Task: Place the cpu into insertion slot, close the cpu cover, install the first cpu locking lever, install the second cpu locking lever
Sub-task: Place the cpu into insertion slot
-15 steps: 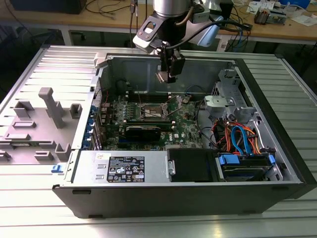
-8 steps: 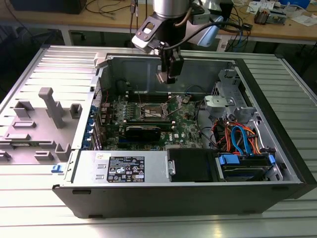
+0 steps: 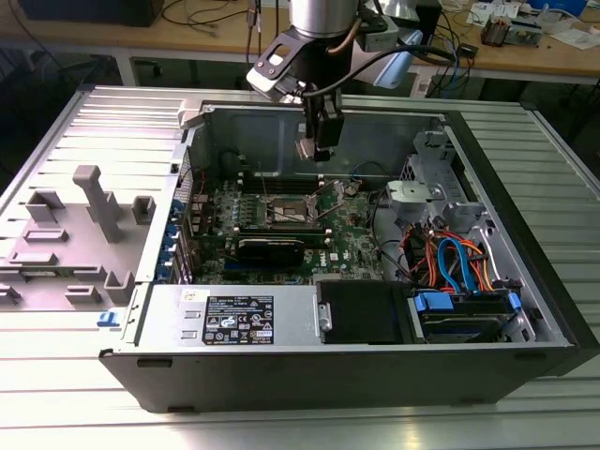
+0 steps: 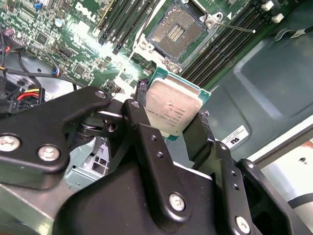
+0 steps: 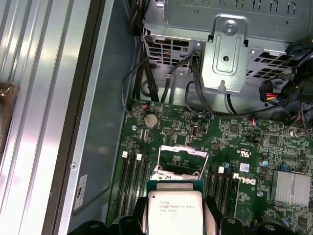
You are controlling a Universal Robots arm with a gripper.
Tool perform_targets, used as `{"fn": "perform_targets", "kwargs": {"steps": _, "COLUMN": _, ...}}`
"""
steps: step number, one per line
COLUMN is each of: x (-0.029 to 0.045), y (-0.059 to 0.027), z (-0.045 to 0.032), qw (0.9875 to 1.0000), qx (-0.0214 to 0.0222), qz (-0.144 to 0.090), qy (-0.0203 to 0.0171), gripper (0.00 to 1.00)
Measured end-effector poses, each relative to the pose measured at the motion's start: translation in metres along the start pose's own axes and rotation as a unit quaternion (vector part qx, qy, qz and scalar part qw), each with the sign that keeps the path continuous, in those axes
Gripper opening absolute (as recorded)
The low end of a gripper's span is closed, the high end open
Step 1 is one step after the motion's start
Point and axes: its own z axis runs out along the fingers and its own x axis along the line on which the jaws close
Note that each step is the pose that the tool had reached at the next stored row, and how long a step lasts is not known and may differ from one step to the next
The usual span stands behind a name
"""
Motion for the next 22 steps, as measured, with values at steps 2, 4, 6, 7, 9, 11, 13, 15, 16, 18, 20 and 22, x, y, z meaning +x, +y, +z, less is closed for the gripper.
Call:
{"fn": "perform_targets", "kwargs": {"steps": 2, "x": -0.0002, "y": -0.0001, "z": 0.0004, "qw": 1.0000, "qx": 0.0017, "qz": 0.005, "qy": -0.0002, "gripper": 0.54}}
{"fn": "perform_targets", "kwargs": {"steps": 4, "x": -0.0002, "y": -0.0001, "z": 0.0004, "qw": 1.0000, "qx": 0.0019, "qz": 0.005, "qy": -0.0002, "gripper": 0.54}}
{"fn": "perform_targets", "kwargs": {"steps": 6, "x": -0.0002, "y": -0.0001, "z": 0.0005, "qw": 1.0000, "qx": 0.0018, "qz": 0.005, "qy": -0.0001, "gripper": 0.54}}
{"fn": "perform_targets", "kwargs": {"steps": 7, "x": -0.0002, "y": -0.0001, "z": 0.0005, "qw": 1.0000, "qx": 0.0018, "qz": 0.005, "qy": 0.0000, "gripper": 0.54}}
{"fn": "perform_targets", "kwargs": {"steps": 9, "x": -0.0002, "y": -0.0001, "z": 0.0005, "qw": 1.0000, "qx": 0.0019, "qz": 0.005, "qy": 0.0000, "gripper": 0.54}}
{"fn": "perform_targets", "kwargs": {"steps": 11, "x": -0.0002, "y": -0.0001, "z": 0.0005, "qw": 1.0000, "qx": 0.0019, "qz": 0.006, "qy": -0.0001, "gripper": 0.54}}
{"fn": "perform_targets", "kwargs": {"steps": 13, "x": -0.0002, "y": -0.0001, "z": 0.0006, "qw": 1.0000, "qx": 0.0019, "qz": 0.007, "qy": -0.0002, "gripper": 0.54}}
{"fn": "perform_targets", "kwargs": {"steps": 15, "x": -0.0003, "y": -0.0001, "z": 0.0008, "qw": 0.9999, "qx": 0.0024, "qz": 0.012, "qy": -0.0004, "gripper": 0.54}}
{"fn": "perform_targets", "kwargs": {"steps": 16, "x": -0.0005, "y": -0.0002, "z": 0.0009, "qw": 0.9999, "qx": 0.0026, "qz": 0.015, "qy": -0.0005, "gripper": 0.54}}
{"fn": "perform_targets", "kwargs": {"steps": 18, "x": -0.0006, "y": -0.0002, "z": 0.0013, "qw": 0.9998, "qx": 0.0030, "qz": 0.022, "qy": -0.0009, "gripper": 0.54}}
{"fn": "perform_targets", "kwargs": {"steps": 20, "x": -0.0008, "y": -0.0002, "z": 0.0016, "qw": 0.9996, "qx": 0.0035, "qz": 0.029, "qy": -0.0013, "gripper": 0.54}}
{"fn": "perform_targets", "kwargs": {"steps": 22, "x": -0.0008, "y": -0.0003, "z": 0.0022, "qw": 0.9994, "qx": 0.0039, "qz": 0.036, "qy": -0.0016, "gripper": 0.54}}
